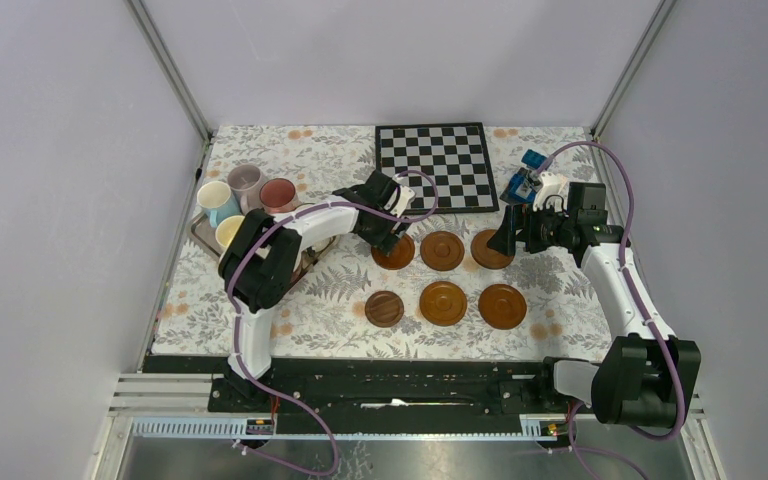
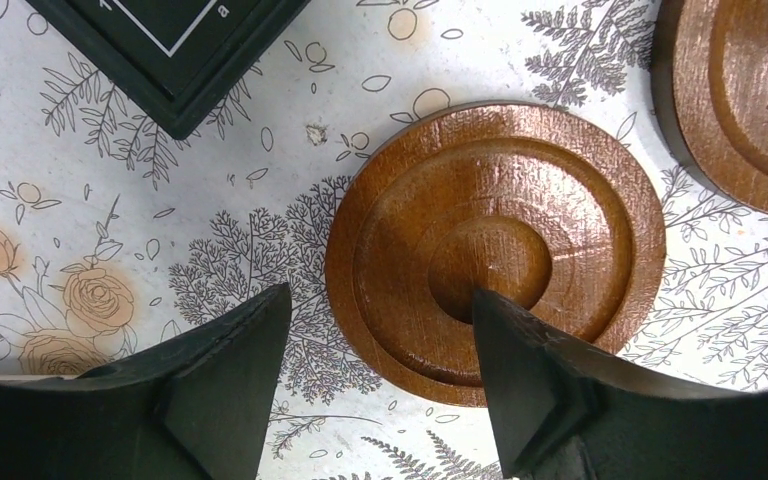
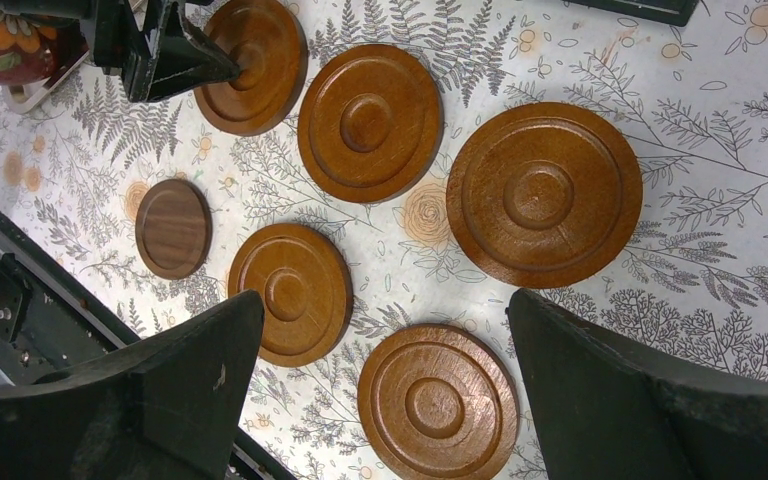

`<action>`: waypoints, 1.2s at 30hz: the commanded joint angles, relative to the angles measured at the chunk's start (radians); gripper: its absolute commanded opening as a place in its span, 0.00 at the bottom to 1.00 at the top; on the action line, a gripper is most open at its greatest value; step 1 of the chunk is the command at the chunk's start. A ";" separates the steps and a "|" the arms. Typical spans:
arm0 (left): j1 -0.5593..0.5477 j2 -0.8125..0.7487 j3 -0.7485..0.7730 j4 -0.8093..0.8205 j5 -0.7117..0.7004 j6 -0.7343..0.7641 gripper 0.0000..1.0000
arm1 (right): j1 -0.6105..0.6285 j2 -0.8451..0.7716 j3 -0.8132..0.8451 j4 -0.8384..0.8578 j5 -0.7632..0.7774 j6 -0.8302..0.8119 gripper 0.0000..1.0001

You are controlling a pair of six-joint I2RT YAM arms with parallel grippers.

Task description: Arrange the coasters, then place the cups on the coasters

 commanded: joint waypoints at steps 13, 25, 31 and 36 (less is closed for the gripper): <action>0.000 -0.013 0.012 -0.015 -0.075 0.014 0.67 | -0.003 0.007 0.009 0.007 -0.022 -0.014 1.00; 0.000 -0.039 -0.027 -0.019 -0.083 0.025 0.66 | -0.003 0.007 0.008 0.006 -0.021 -0.015 1.00; 0.000 -0.055 -0.036 -0.019 -0.079 0.023 0.64 | -0.003 0.009 0.009 0.006 -0.020 -0.015 1.00; 0.000 -0.063 -0.038 -0.021 -0.074 0.024 0.64 | -0.003 0.011 0.009 0.006 -0.021 -0.015 1.00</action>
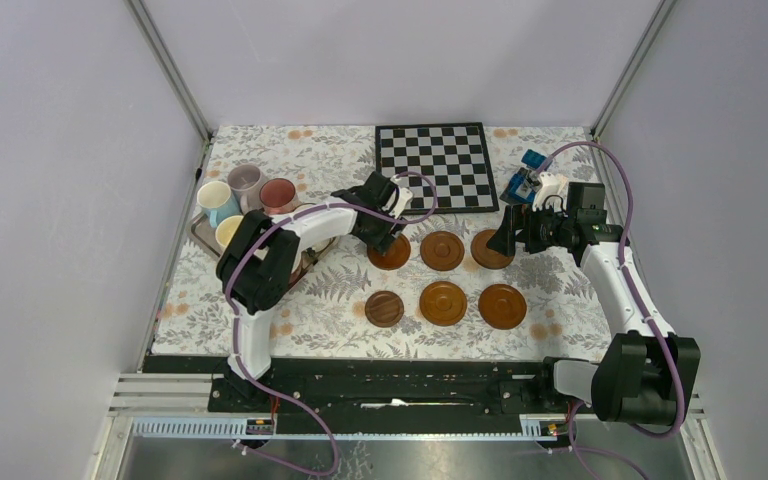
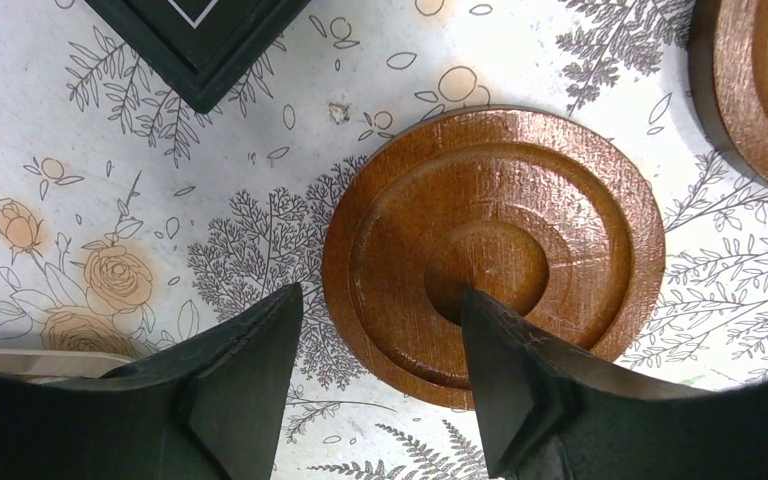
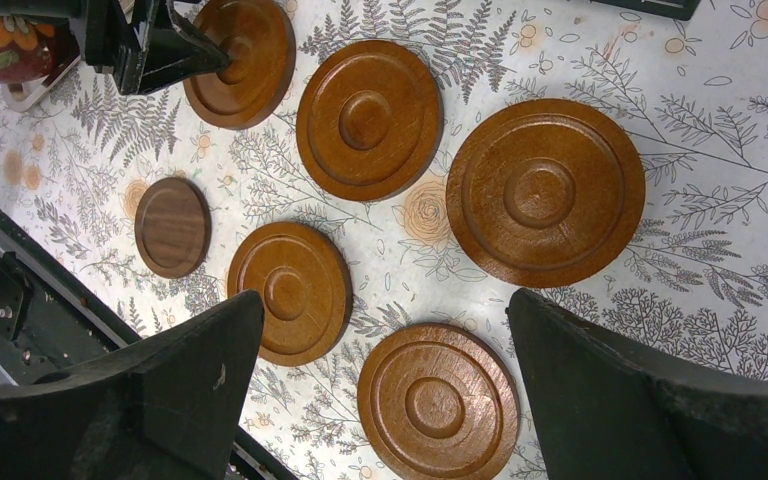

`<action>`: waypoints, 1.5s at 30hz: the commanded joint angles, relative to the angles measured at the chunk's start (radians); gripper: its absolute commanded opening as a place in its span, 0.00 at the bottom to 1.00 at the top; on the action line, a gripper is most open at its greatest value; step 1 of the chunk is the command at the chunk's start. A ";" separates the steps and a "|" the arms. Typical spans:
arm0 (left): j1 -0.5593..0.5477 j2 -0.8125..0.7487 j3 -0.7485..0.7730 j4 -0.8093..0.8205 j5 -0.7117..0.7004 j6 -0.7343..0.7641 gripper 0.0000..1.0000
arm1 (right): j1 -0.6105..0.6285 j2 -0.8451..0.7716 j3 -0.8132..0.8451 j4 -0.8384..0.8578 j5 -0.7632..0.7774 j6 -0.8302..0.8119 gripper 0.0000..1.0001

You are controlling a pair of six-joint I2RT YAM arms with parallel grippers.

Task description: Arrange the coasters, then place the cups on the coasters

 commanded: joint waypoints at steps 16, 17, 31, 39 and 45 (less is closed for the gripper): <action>0.001 -0.067 0.045 -0.019 -0.021 0.006 0.70 | -0.002 -0.004 0.008 0.005 -0.018 -0.018 1.00; 0.001 -0.071 0.054 -0.019 -0.020 0.006 0.70 | -0.003 -0.003 0.008 0.005 -0.018 -0.017 1.00; 0.114 -0.363 0.171 -0.151 0.125 -0.052 0.99 | -0.002 0.002 0.017 -0.013 -0.028 -0.029 1.00; 0.348 -0.620 0.048 -0.270 0.191 -0.014 0.99 | -0.001 0.016 0.040 -0.040 -0.023 -0.038 1.00; 0.651 -0.690 -0.008 -0.324 0.221 0.030 0.97 | 0.005 0.021 0.060 -0.071 0.009 -0.045 1.00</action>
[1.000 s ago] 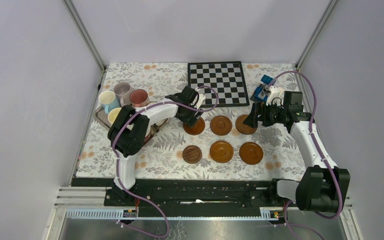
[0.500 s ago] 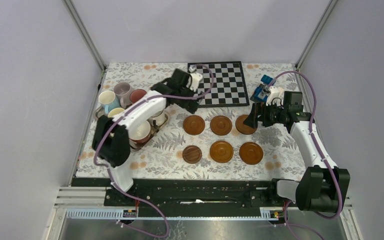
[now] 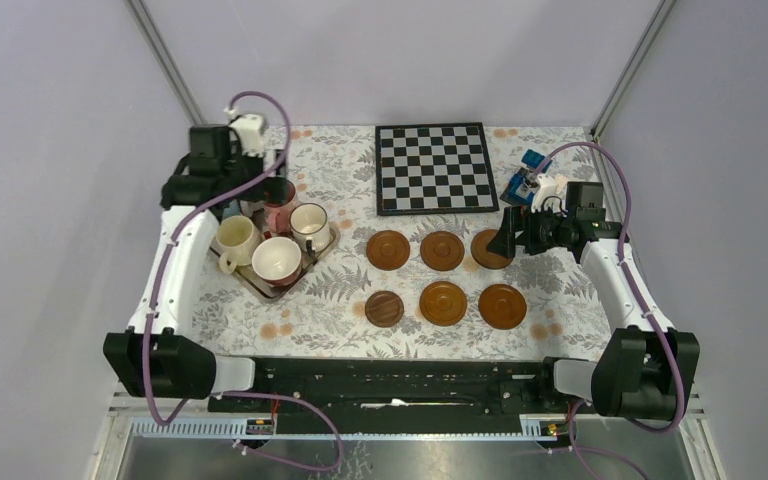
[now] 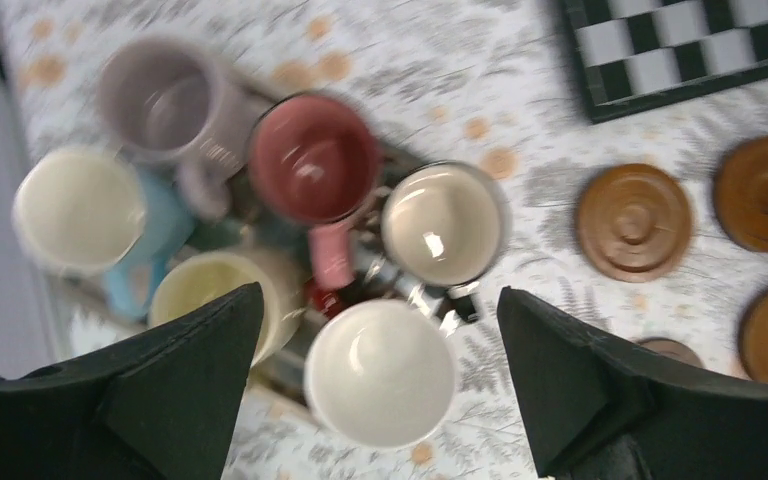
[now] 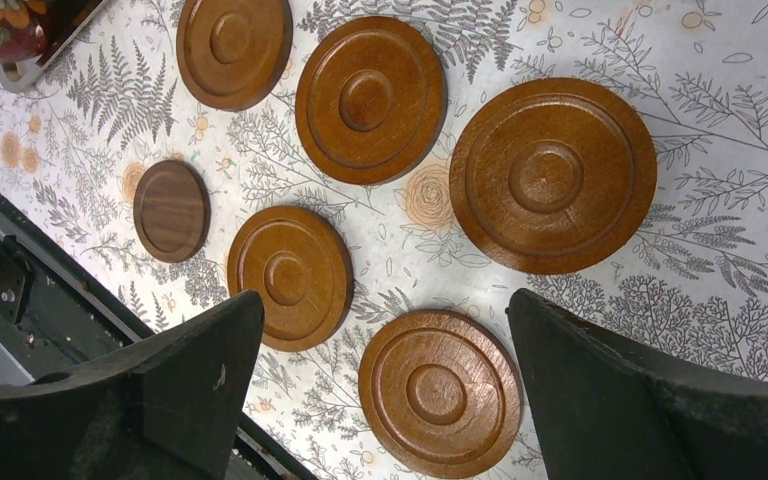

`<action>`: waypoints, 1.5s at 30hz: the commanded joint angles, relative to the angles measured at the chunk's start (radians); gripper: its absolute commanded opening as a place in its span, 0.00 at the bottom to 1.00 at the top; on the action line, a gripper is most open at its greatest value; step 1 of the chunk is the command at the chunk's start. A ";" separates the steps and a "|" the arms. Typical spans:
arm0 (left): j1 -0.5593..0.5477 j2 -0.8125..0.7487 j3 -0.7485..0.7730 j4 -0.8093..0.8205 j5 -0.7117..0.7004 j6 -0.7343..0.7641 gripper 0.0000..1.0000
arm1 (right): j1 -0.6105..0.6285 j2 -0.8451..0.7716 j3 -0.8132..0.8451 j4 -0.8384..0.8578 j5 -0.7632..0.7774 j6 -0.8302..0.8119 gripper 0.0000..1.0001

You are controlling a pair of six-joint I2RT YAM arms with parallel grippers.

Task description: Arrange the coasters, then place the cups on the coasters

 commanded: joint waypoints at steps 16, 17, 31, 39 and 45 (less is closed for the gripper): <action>0.526 0.198 -0.033 0.042 0.117 0.165 0.61 | 0.007 -0.045 0.014 -0.026 0.031 -0.048 1.00; 0.527 0.207 -0.032 0.045 0.119 0.170 0.60 | 0.007 -0.046 0.014 -0.025 0.032 -0.047 1.00; 0.552 0.135 -0.087 -0.150 0.261 0.438 0.54 | 0.007 -0.031 0.006 -0.022 0.039 -0.056 1.00; 0.583 0.125 -0.180 -0.198 0.273 0.543 0.56 | 0.007 -0.026 0.010 -0.020 0.030 -0.048 1.00; 0.604 0.144 -0.257 -0.112 0.260 0.569 0.59 | 0.007 -0.027 0.009 -0.023 0.033 -0.050 1.00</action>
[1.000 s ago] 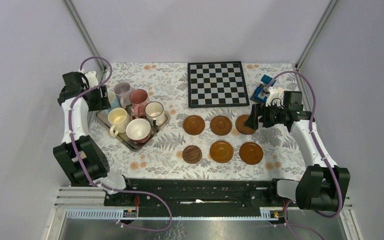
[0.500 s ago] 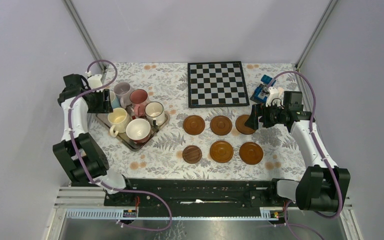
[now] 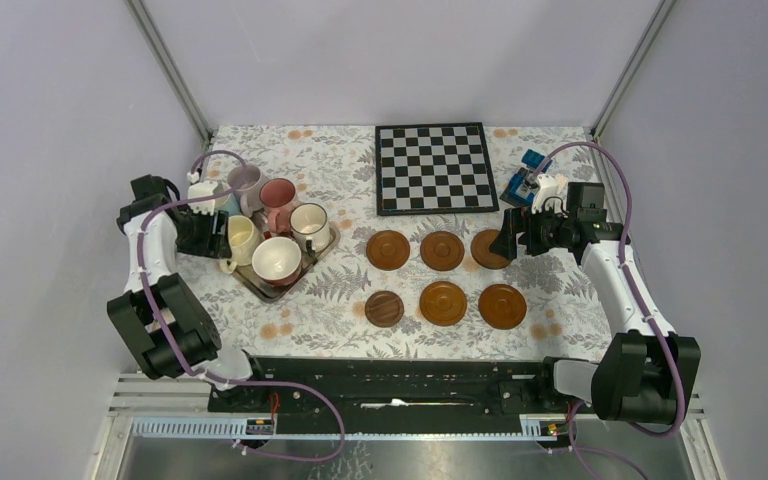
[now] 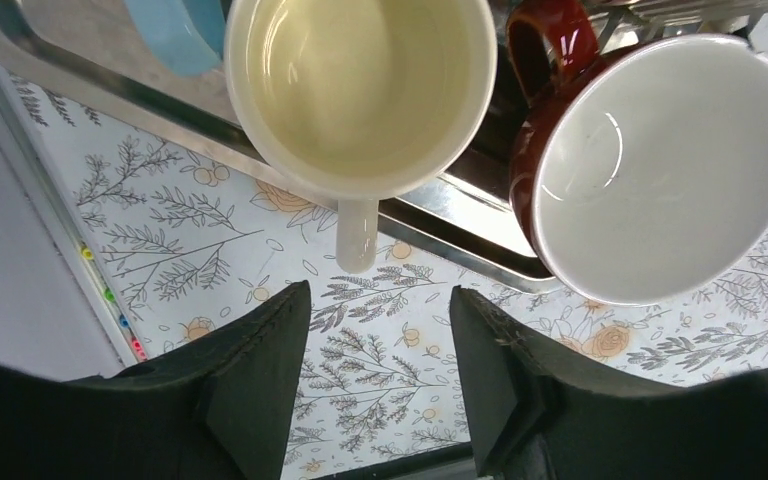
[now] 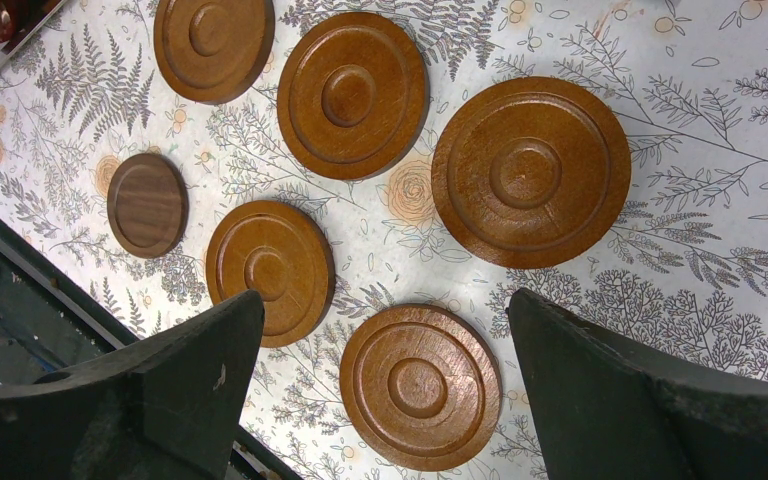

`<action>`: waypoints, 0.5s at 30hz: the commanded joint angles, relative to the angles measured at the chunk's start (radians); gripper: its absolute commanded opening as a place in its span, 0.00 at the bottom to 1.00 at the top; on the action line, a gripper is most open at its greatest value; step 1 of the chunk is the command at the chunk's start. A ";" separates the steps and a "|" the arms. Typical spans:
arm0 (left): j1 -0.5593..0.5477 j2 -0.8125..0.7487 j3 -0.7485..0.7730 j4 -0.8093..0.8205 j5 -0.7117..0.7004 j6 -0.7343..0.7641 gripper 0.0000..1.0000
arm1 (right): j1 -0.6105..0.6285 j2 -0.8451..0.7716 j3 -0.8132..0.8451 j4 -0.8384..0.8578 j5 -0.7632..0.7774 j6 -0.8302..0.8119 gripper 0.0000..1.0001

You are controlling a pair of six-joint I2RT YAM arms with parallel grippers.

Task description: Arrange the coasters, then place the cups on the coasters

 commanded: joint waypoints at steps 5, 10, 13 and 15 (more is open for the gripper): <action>0.016 0.039 -0.081 0.152 0.052 0.072 0.60 | 0.006 -0.008 0.009 -0.002 -0.001 -0.005 1.00; 0.018 0.068 -0.145 0.252 0.079 0.084 0.58 | 0.006 -0.008 0.006 -0.003 0.002 -0.005 0.99; 0.018 0.090 -0.158 0.283 0.083 0.080 0.56 | 0.006 -0.005 0.007 -0.003 0.004 -0.004 1.00; 0.017 0.100 -0.168 0.305 0.083 0.079 0.55 | 0.006 -0.005 0.005 -0.001 0.005 -0.001 0.99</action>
